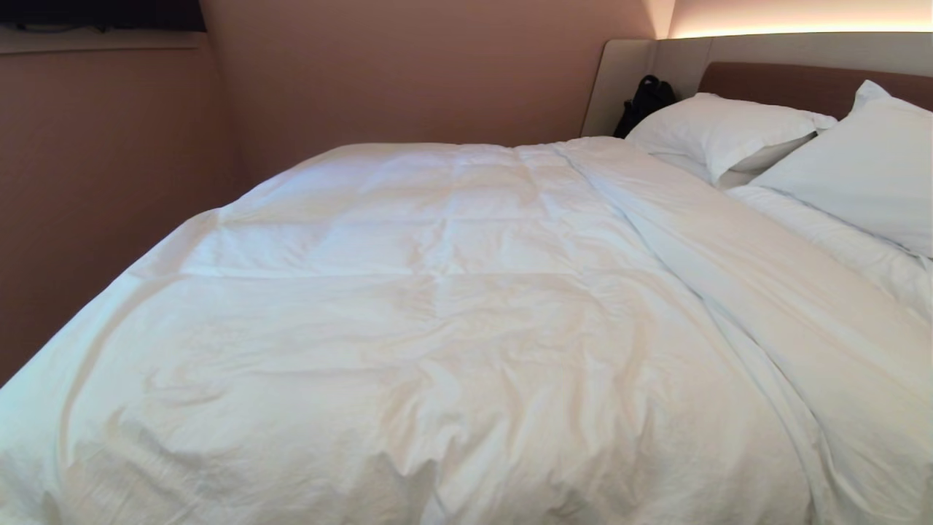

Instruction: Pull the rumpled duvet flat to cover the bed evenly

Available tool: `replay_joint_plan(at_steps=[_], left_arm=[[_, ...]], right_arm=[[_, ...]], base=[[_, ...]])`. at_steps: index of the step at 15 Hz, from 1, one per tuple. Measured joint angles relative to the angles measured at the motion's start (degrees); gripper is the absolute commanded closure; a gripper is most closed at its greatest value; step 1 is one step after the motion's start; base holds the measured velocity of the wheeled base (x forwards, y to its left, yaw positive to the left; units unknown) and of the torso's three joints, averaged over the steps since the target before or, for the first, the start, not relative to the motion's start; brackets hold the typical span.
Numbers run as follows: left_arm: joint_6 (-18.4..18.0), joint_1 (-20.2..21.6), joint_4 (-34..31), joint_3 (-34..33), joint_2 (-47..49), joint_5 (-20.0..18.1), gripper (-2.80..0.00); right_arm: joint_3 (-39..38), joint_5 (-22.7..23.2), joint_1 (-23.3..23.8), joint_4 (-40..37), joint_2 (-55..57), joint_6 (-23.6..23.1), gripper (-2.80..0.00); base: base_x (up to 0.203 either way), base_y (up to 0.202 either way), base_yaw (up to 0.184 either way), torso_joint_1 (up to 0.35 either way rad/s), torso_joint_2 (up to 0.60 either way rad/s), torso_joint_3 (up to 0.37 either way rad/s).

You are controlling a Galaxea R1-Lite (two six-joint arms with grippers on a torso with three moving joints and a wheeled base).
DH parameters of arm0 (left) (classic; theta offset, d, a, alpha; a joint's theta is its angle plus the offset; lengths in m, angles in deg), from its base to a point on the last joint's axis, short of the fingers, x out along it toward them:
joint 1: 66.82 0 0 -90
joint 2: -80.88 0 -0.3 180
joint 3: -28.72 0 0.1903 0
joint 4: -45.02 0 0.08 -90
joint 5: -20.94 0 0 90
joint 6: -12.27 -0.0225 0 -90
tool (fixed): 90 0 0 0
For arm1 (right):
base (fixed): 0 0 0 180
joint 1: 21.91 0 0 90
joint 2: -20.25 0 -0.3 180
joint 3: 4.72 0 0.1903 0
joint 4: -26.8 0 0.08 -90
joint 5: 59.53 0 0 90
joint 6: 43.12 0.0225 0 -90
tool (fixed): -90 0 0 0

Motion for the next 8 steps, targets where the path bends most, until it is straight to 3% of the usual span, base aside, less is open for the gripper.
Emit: replay_joint_plan(at_steps=[4, 8], left_arm=[[-0.03, 0.00, 0.00, 0.00, 0.00, -0.02, 0.00], [-0.02, 0.00, 0.03, 0.00, 0.00, 0.00, 0.00]], right_arm=[[-8.15, -8.78, -2.91, 3.01, -3.06, 12.18, 0.00], [-8.78, -20.46, -8.85, 10.03, -2.93, 28.42, 0.00]], base=[[0.000, 0.000, 0.000, 0.000, 0.00, 0.000], [0.000, 0.000, 0.000, 0.000, 0.00, 0.000]])
